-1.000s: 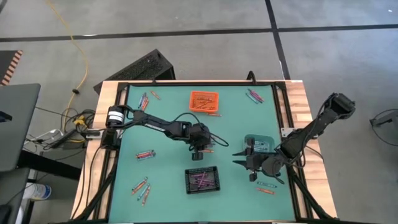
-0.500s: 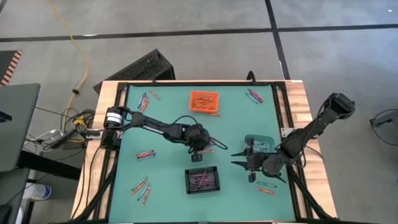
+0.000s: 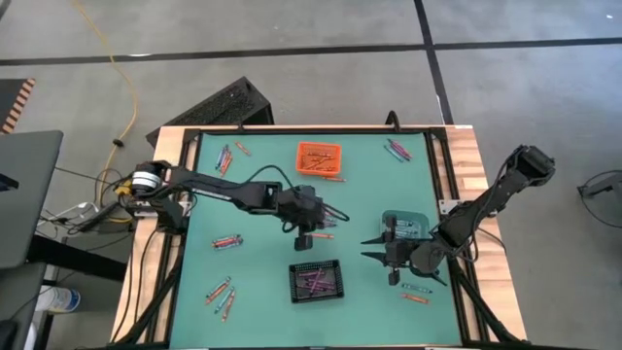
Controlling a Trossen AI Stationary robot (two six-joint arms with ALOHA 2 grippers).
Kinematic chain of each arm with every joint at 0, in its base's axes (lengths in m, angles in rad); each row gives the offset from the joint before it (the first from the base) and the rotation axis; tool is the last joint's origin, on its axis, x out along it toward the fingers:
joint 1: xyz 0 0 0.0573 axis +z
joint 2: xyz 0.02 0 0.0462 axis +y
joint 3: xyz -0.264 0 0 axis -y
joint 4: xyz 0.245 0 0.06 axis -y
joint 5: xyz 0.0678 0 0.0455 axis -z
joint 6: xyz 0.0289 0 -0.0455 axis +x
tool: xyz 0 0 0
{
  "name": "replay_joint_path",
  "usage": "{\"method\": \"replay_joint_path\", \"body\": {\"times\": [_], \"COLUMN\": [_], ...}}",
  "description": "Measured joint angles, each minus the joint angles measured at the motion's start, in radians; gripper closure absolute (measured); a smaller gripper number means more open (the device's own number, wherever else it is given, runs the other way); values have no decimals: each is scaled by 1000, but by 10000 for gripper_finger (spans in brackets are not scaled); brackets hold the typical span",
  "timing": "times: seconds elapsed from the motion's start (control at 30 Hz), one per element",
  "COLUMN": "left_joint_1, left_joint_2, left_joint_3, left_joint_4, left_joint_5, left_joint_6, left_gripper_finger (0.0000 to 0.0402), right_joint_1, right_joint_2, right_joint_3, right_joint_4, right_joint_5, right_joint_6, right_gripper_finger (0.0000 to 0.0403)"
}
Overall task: Sort crayons
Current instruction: Put the purple crayon into the black bin
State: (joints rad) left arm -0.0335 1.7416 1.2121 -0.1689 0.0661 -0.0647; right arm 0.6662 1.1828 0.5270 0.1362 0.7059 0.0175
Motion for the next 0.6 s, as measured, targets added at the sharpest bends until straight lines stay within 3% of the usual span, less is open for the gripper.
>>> {"method": "replay_joint_path", "body": {"times": [0.17,0.37,0.6], "left_joint_1": [-50,-159,-302], "left_joint_2": [-22,-6,14], "left_joint_3": [0,-5,-8], "left_joint_4": [9,74,102], "left_joint_5": [2,74,-18], "left_joint_6": [-44,-219,-308], "left_gripper_finger": [392,391,383], "right_joint_1": [0,0,-1], "right_joint_2": [0,0,0], "right_joint_3": [0,0,0], "right_joint_4": [0,0,1], "right_joint_5": [0,-1,-1], "right_joint_6": [0,0,-2], "right_gripper_finger": [285,285,285]}}
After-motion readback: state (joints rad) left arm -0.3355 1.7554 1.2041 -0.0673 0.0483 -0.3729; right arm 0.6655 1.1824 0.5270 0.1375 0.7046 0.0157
